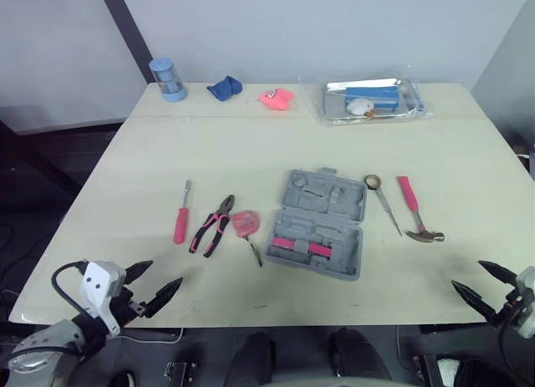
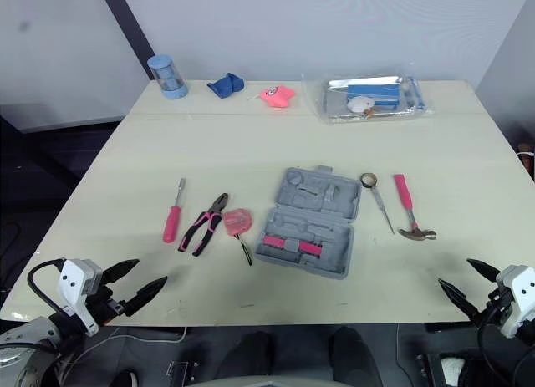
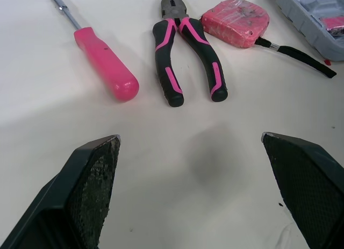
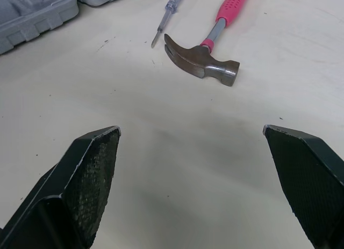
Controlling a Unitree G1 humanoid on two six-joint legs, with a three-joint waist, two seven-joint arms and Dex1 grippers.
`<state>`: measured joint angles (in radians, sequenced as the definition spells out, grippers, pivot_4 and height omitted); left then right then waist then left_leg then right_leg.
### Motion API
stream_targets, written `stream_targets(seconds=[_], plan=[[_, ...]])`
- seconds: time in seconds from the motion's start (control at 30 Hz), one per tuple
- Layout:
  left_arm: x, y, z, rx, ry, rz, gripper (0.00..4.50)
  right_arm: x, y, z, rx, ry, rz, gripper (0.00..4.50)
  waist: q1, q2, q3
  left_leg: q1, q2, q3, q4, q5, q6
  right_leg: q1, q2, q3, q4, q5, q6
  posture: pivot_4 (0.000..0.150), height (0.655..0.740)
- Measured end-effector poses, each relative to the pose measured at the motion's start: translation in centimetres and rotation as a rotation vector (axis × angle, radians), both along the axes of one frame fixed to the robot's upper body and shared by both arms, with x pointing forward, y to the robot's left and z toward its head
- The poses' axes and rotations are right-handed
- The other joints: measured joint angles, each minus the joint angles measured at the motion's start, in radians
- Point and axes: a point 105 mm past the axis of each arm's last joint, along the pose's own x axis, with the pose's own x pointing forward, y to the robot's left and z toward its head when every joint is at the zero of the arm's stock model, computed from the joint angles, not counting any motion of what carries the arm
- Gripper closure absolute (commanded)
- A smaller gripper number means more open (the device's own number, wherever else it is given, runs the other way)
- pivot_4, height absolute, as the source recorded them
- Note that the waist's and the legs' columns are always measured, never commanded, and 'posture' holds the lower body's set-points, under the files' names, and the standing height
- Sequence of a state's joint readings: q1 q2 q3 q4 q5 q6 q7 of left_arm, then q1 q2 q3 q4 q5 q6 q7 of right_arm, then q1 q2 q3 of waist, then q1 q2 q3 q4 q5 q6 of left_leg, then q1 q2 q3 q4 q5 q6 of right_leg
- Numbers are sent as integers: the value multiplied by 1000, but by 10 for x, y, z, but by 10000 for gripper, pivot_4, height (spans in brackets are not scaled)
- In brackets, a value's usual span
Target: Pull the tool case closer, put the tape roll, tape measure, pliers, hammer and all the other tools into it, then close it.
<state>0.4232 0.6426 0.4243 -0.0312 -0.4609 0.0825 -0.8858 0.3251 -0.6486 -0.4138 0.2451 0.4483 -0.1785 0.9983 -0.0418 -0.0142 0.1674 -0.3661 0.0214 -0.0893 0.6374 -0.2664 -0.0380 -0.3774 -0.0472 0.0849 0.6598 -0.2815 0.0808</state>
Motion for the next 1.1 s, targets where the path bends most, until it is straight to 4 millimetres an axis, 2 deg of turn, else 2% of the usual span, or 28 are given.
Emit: stream_targets(seconds=[0.77,0.93,1.1], plan=[[7,7,4,-17,-20,5,105,2,1,6,-27,1,21,0,0,0,0,0,0,0,0,0,0,0,0,0,0,0,1,1500,7400],[25,13,20,5,-53,-45,105,10,3,14,-29,-22,41,0,0,0,0,0,0,0,0,0,0,0,0,0,0,1,1,1500,7400],[58,1,47,28,-125,-164,105,32,26,34,-19,-84,114,0,0,0,0,0,0,-1,0,0,0,0,0,-1,1,1,1,1500,7400]])
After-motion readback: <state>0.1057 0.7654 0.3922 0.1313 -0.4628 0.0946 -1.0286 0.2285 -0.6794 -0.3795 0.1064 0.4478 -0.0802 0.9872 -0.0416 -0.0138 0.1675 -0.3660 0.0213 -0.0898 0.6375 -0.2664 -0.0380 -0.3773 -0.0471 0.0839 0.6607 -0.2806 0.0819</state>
